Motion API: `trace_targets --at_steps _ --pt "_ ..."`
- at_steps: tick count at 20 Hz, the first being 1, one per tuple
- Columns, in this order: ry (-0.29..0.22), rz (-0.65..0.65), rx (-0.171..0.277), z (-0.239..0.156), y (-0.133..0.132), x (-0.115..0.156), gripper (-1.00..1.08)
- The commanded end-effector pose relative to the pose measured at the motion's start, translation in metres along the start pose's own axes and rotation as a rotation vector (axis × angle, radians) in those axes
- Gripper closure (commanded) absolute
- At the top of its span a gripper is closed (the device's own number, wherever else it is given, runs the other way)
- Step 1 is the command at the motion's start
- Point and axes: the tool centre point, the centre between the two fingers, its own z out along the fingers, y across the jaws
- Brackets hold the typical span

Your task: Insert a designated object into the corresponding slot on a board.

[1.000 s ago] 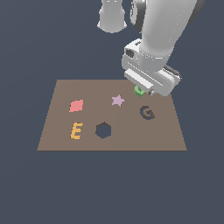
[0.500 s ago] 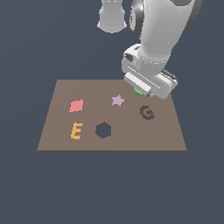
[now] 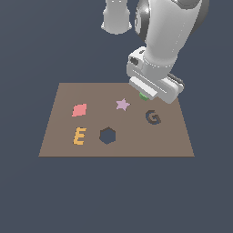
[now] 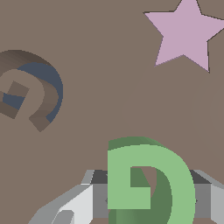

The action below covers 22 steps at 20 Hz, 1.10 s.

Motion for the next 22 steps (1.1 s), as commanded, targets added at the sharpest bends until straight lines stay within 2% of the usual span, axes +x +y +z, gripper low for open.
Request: trace_targets --at_steps 1,13,22 --pt "0.000 0.000 -0.001 0.001 0.000 0.000 1.08" --pt "0.000 -0.017 -0.001 -0.003 0.000 0.002 1.08" --pt "0.000 -0.138 -0.001 -0.004 -0.005 0.013 1.08"
